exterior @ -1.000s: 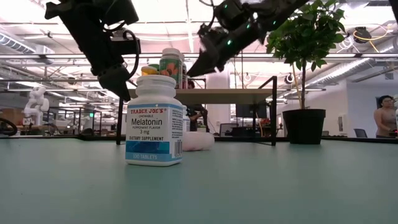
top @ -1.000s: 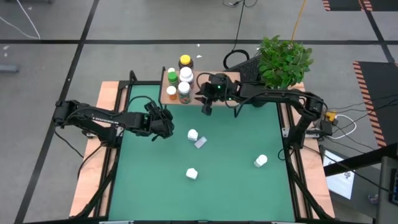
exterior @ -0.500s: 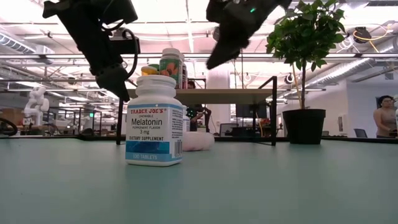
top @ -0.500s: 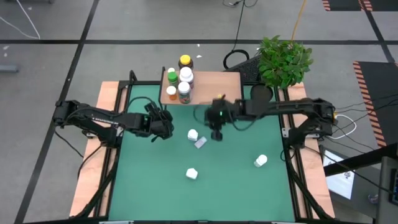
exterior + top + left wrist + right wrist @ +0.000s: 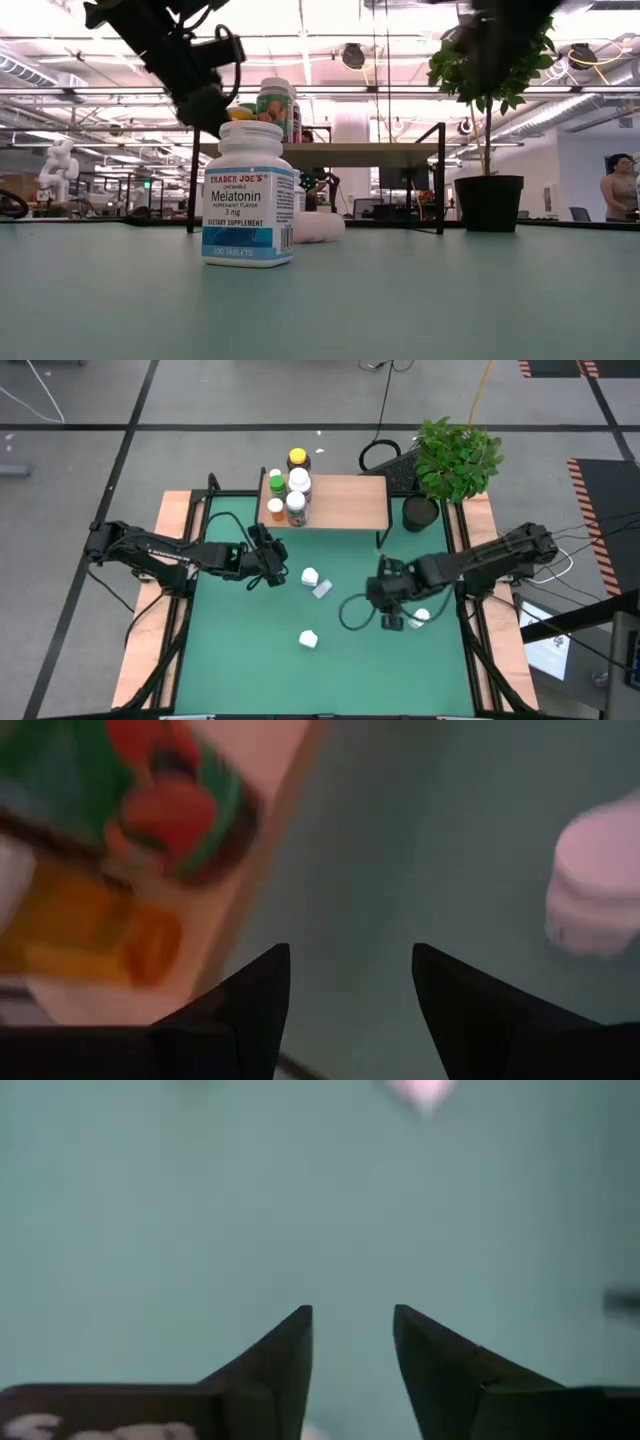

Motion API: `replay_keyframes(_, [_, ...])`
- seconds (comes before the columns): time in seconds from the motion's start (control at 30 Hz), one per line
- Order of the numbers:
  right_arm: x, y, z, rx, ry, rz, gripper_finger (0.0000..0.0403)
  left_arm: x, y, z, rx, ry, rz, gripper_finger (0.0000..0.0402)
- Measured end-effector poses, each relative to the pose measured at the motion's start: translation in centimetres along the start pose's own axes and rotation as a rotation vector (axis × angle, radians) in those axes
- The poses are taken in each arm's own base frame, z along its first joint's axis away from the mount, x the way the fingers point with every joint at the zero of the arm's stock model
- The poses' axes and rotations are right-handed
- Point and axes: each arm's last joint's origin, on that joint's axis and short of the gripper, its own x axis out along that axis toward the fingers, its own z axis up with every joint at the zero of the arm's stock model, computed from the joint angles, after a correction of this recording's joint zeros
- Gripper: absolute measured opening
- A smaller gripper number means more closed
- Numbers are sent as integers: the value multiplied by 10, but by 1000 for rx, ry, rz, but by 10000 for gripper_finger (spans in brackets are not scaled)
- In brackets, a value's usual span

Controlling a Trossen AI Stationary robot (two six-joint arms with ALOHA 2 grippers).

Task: Pick and place medicine bottles onto shelf by color
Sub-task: Put the right white and blue bottle on the shelf

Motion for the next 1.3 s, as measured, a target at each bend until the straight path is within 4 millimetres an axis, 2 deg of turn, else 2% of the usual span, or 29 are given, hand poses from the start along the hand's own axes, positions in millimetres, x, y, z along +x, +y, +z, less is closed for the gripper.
replay_keyframes(0.1, [-7,9,-18,29,98,-29,172,0,1,9,6,-81,5,211])
replay_keyframes(0.2, [-9,17,-27,-1,133,-36,204,-1,1,18,2,-168,-29,211])
replay_keyframes(0.43, [-12,30,-42,-212,208,-37,252,-3,1,30,-30,-291,-134,211])
replay_keyframes(0.53, [-9,31,-54,-251,280,-67,255,-3,1,30,-36,-292,-135,211])
replay_keyframes(0.7, [13,35,-73,-274,371,-26,245,-4,2,31,-56,-306,-136,211])
replay_keyframes(0.87, [32,37,-87,-336,389,-28,239,-4,2,34,-67,-330,-132,211])
replay_keyframes(1.13, [43,31,-97,-429,419,-67,239,-5,2,34,-69,-333,-131,211])
replay_keyframes(1.3, [46,30,-100,-426,430,-66,239,-4,2,34,-67,-330,-132,211])
